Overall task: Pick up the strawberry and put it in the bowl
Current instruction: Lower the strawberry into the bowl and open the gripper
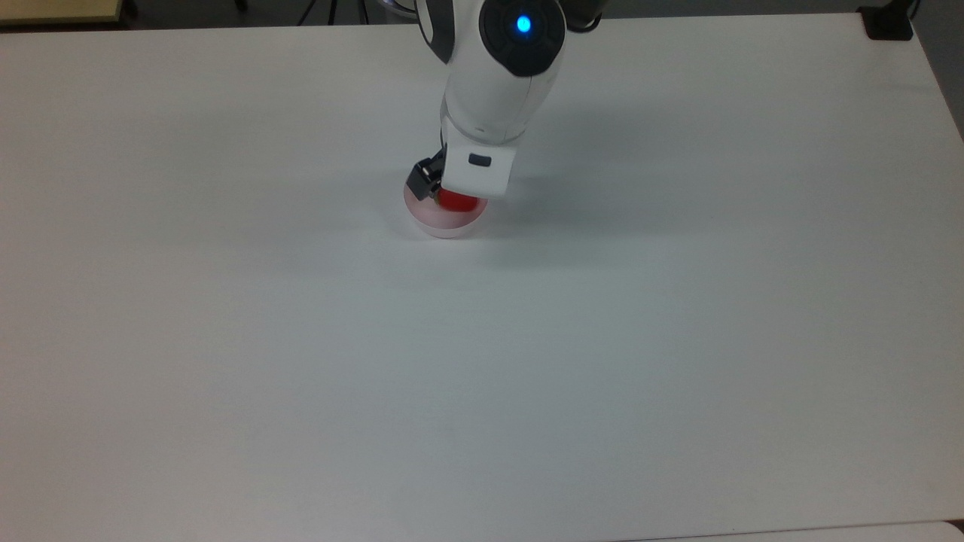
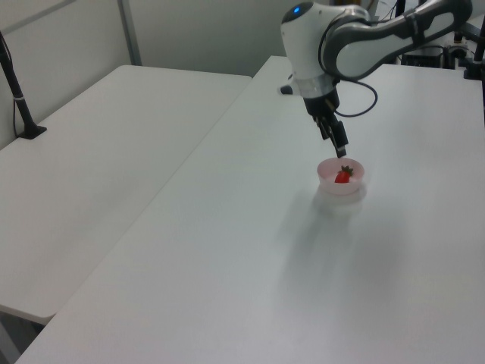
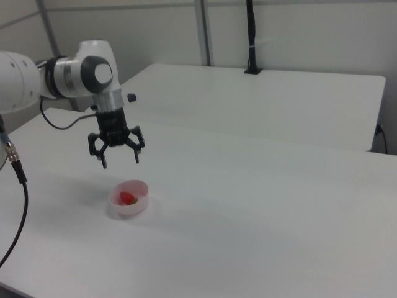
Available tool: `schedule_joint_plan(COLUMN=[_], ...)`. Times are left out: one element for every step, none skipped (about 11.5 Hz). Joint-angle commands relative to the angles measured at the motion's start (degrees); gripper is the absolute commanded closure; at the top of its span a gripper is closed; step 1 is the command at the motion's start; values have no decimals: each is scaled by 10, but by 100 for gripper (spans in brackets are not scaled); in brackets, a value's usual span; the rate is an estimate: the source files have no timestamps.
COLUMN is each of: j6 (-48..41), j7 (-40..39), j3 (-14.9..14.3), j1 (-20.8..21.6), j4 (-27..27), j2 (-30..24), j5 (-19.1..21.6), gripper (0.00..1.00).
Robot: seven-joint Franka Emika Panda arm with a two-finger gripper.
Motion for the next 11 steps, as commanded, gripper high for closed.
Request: schedule_joint_plan(j6=[-11,-10,-10,-10,-10,-12,-15,-24,-26,-32,-34], j7=[129,186,197,198,195,198,205,244,276,278,278], j3=[-13,-27,-44,-70,-103,-128,-135,-139,-140,-140,-140], j1=[-1,-13,-14,-13,-9,-4,0,6,6,6,6], j4=[3,3,3,3,3,2,1,1,1,1,1], j2=[-68,-96,-115,-136,-157,-176,-188,-192,-194,-197,-196], j5=[9,10,19,53,97,127,132,131,128,127,126], gripper=[0,0,0,0,0,0,0,0,0,0,0])
